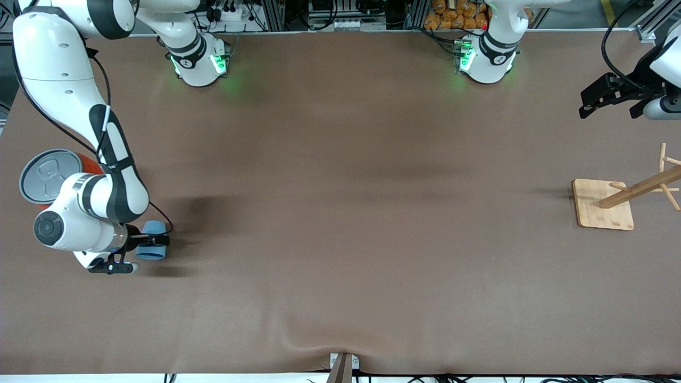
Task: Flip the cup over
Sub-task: 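Close the right gripper on the blue cup's base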
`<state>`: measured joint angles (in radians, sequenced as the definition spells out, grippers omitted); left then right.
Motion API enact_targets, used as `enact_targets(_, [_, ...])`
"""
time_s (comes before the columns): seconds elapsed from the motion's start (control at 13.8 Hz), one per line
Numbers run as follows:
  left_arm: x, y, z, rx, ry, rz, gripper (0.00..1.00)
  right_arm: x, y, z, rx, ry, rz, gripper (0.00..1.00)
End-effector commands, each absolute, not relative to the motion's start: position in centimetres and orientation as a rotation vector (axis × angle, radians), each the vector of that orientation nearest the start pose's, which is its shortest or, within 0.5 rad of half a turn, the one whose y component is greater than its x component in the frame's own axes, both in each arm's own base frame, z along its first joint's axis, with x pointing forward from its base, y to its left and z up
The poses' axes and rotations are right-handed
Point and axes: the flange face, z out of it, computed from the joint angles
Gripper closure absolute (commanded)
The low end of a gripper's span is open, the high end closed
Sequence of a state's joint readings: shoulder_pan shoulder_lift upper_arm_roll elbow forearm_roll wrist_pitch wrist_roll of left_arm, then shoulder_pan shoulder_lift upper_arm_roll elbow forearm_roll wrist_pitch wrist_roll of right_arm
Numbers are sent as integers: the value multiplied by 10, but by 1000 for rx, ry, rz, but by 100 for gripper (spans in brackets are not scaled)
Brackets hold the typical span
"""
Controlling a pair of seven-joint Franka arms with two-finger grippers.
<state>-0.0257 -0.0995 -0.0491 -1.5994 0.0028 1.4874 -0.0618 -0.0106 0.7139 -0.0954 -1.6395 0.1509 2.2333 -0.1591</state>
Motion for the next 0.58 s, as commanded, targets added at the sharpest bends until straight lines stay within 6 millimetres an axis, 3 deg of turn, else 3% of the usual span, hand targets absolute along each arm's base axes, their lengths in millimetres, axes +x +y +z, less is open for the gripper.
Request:
enact_targets(0.0, [514,-39,659,-3121,36,1,0,676,-60,190,-3060,32,146,0])
enact_targets(0.51, [494,-38,669,-3118,28,-19,0,675,-61,189,-3057,-30,155,0])
